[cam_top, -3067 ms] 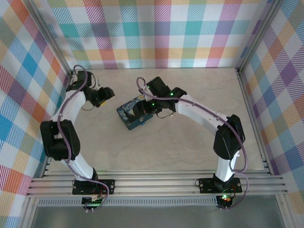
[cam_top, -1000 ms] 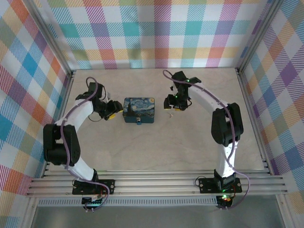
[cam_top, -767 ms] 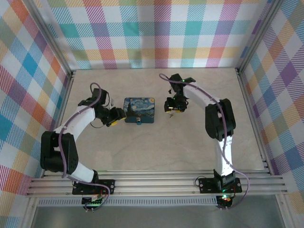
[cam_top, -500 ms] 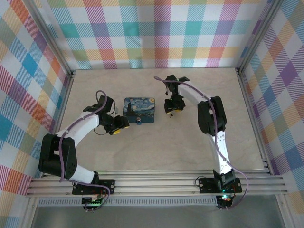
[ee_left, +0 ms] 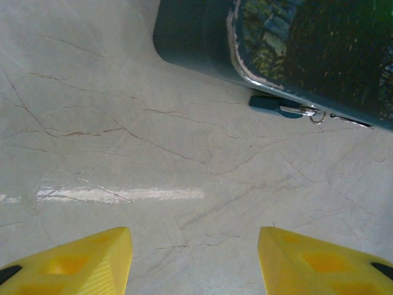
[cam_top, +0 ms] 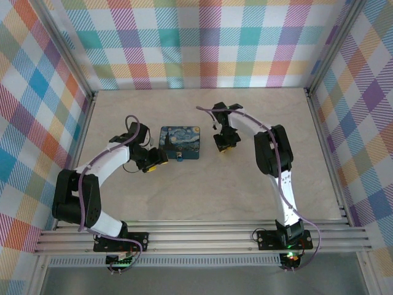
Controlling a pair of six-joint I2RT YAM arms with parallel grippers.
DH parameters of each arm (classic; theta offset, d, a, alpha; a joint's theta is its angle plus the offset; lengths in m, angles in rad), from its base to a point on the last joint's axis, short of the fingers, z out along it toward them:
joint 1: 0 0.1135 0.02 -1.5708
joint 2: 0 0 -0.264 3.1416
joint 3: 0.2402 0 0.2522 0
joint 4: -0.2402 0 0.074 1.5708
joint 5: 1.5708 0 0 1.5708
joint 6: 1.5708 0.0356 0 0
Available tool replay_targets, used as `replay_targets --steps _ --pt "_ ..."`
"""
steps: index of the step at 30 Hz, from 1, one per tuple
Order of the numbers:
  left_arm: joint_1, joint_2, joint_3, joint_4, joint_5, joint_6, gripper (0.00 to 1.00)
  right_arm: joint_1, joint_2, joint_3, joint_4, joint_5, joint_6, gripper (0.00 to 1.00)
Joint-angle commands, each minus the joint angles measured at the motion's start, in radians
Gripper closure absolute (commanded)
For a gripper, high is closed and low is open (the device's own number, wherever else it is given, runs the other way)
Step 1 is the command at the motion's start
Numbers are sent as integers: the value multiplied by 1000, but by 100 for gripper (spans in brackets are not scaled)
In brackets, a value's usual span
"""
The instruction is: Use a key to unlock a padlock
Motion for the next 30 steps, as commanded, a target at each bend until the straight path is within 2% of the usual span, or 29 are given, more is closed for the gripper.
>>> replay_targets --steps 1,8,17,24,30 --pt "-19 -11 17 -17 -12 -9 44 7 -21 -107 -12 -71 -14 84" --pt "-27 -102 -44 2 11 -52 44 6 -171 -306 82 -135 6 99" --pt "-79 -276 -139 120 55 -163 43 7 -442 -529 234 -273 79 100" --pt "-208 -403 -151 240 17 -266 45 7 -721 -660 383 -414 197 100" --pt "-353 -466 -166 435 -82 -369 48 7 -910 -736 490 -501 341 100"
